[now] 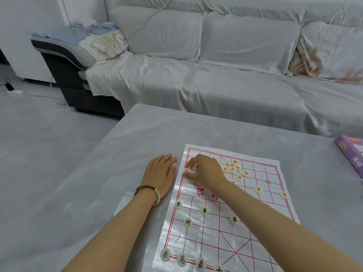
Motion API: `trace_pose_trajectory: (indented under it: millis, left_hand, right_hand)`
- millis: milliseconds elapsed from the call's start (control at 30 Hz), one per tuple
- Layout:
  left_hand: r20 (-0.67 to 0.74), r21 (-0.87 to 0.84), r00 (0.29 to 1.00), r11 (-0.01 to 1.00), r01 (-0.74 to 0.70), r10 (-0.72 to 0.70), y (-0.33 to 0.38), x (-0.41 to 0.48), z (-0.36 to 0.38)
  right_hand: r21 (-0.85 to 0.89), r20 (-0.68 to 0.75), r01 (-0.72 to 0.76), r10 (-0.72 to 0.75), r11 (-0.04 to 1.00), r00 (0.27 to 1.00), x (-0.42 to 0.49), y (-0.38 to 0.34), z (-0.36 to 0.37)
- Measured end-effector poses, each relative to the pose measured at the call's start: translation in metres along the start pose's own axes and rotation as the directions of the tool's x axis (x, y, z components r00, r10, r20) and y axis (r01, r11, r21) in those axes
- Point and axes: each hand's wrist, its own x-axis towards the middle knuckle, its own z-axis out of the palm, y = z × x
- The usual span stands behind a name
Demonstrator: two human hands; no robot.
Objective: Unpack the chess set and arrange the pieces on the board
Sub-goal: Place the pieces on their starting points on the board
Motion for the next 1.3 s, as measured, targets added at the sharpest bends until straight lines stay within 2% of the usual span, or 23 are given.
trace_pose_trajectory:
  millis: [100,233,933,1133,1233,1300]
  left_hand:
    - [-0.004,-0.005,1.0,1.0,-0.003,0.003,0.0,0.0,0.0]
    - [-0.011,0.002,1.0,1.0,-0.008,0.008,-0.001,0.0,0.0]
    - [0.009,-0.024,1.0,1.0,-0.011,0.011,-0.001,0.0,0.0]
    - [0.01,-0.085,0.999,0.996,-0.036,0.037,0.0,0.0,-0.005]
    - [0.002,-0.088,0.993,0.989,-0.117,0.118,0.02,0.003,-0.012]
    - [0.065,-0.066,0.982,0.983,-0.171,0.175,0.039,0.007,-0.014]
  right_hand:
    - [-0.01,-0.018,0.013,-0.013,1.0,1.0,0.0,-0.001,0.002]
    - [0.008,0.033,0.048,-0.048,0.999,0.998,-0.001,0.002,0.0]
    - [0.096,-0.033,0.001,0.003,0.995,0.999,-0.009,0.005,-0.007]
    - [0.192,-0.112,-0.12,0.144,0.974,0.983,-0.023,0.057,-0.054]
    - [0.211,-0.159,-0.217,0.253,0.953,0.954,-0.033,0.094,-0.075]
    - [0.203,-0.161,-0.247,0.281,0.948,0.946,-0.039,0.113,-0.082]
